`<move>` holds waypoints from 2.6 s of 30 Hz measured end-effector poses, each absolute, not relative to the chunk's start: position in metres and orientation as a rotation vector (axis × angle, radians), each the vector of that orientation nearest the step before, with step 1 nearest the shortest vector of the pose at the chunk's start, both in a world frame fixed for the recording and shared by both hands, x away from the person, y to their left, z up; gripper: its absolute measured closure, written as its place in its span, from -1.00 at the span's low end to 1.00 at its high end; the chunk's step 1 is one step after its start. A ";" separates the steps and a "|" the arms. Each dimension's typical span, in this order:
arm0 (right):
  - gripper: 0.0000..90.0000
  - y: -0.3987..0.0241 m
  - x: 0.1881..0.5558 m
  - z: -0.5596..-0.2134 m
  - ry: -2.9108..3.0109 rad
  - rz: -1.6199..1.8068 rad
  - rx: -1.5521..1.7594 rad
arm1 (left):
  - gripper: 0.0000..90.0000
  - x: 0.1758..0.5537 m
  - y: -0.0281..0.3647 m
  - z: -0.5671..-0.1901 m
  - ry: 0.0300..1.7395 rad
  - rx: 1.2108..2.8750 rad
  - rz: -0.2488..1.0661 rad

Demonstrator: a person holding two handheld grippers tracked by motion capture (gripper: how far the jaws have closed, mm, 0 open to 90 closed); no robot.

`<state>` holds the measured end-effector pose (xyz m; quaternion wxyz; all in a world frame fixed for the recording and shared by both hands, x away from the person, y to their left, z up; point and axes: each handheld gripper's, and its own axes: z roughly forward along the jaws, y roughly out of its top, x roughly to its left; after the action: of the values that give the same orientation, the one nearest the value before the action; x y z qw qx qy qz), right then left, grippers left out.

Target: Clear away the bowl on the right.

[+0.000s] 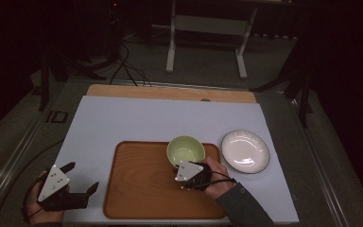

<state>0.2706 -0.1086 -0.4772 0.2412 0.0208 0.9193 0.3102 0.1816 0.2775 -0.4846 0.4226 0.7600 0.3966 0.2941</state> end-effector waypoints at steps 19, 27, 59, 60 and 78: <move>0.83 -0.093 0.266 -0.480 2.529 0.859 0.009 | -0.97 0.182 0.278 -0.485 0.992 1.900 0.734; 0.83 -0.090 0.262 -0.483 2.534 0.863 -0.023 | -0.97 0.182 0.278 -0.485 0.993 1.897 0.734; 0.83 -0.082 0.248 -0.501 2.578 0.848 -0.088 | -0.97 0.182 0.278 -0.485 0.995 1.895 0.733; 0.83 -0.082 0.248 -0.501 2.580 0.845 -0.088 | -0.97 0.182 0.278 -0.485 0.994 1.894 0.734; 0.83 -0.080 0.242 -0.507 2.591 0.840 -0.108 | -0.97 0.182 0.278 -0.485 0.995 1.894 0.734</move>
<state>0.2417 -0.0799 -0.5073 0.2062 -0.0386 0.9301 0.3015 0.1817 0.2782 -0.4846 0.4257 0.7576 0.3981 0.2938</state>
